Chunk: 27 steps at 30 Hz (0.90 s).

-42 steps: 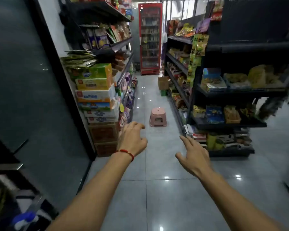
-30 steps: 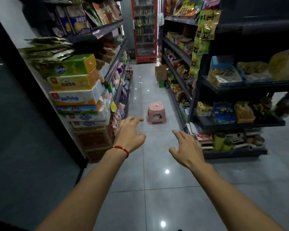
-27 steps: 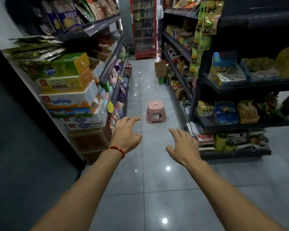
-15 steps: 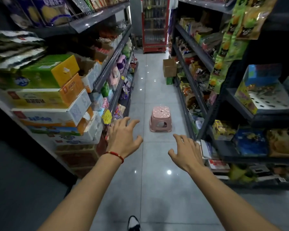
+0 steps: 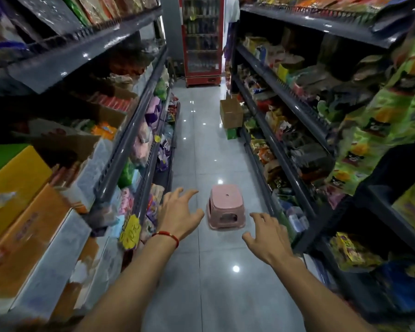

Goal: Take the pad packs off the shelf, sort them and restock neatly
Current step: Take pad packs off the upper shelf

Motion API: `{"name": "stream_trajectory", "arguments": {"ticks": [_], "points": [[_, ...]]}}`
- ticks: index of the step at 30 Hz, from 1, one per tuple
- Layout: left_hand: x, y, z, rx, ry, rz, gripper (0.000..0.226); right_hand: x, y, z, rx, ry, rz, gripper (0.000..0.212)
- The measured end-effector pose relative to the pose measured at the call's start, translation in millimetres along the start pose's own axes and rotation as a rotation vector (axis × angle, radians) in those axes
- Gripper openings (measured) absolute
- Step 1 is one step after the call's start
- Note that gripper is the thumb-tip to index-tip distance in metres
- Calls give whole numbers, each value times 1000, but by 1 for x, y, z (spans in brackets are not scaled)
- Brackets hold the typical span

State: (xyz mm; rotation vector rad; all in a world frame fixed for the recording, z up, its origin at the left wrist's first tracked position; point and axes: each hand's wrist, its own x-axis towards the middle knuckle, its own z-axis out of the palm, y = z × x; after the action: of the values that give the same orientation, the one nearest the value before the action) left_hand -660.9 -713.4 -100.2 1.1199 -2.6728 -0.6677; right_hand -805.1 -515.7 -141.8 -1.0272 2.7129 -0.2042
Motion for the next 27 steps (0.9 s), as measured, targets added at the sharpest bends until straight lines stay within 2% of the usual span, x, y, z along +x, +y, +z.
{"name": "stream_trajectory", "arguments": {"ticks": [3,6,10,17,23,27], "points": [[61,0,5,-25,-4,-28,62,80,-8,-3,9,-23,-48,60],[120,2,9,-26,-7,-79,77,163,-8,-8,-9,-127,-141,64],[187,6,0,21,-8,-177,82,268,-8,-28,-45,-214,-242,62],[284,-2,-15,-108,181,-381,83,421,-62,-58,-109,-310,-449,53],[368,-59,5,-209,261,-480,79,541,-139,-34,-125,-406,-650,61],[427,-117,22,-320,225,-572,79,606,-189,-12,-219,-482,-687,67]]}}
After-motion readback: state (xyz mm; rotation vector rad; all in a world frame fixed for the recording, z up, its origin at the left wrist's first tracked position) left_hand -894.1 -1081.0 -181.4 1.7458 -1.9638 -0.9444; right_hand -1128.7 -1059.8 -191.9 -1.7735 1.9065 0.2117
